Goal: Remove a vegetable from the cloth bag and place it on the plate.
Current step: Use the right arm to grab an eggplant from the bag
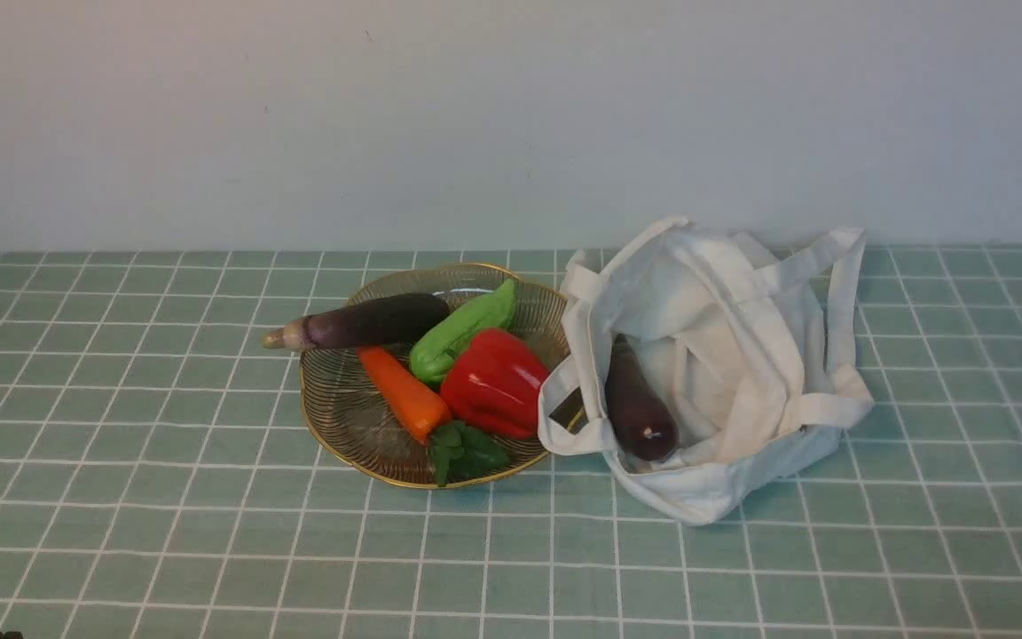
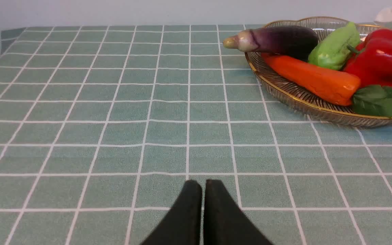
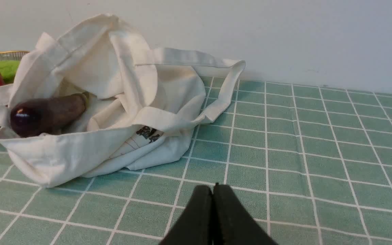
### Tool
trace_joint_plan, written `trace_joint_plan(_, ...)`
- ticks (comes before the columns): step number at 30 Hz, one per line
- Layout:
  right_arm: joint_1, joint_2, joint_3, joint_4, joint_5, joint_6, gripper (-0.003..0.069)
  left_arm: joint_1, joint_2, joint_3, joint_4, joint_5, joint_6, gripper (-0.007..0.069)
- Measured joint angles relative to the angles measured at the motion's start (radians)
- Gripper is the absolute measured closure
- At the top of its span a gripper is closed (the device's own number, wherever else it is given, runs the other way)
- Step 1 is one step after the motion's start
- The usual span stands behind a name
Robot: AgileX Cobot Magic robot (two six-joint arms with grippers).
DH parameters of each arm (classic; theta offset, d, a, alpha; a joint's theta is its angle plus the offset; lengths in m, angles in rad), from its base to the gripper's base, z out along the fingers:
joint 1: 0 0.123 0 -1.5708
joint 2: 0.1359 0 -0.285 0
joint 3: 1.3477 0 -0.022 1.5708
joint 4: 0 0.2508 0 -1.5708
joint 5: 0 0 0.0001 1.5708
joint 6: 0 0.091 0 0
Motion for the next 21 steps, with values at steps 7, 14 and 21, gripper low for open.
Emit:
trace_joint_plan(7,0.0,0.0,0.0,0.0,0.0,0.0,0.0674,0.0,0.0,0.0,0.0,0.0,0.0,0.0629)
trace_joint_plan(14,0.0,0.0,0.0,0.0,0.0,0.006,0.0674,0.0,0.0,0.0,0.0,0.0,0.0,0.0629)
trace_joint_plan(21,0.0,0.0,0.0,0.0,0.0,0.008,0.0674,0.0,0.0,0.0,0.0,0.0,0.0,0.0629)
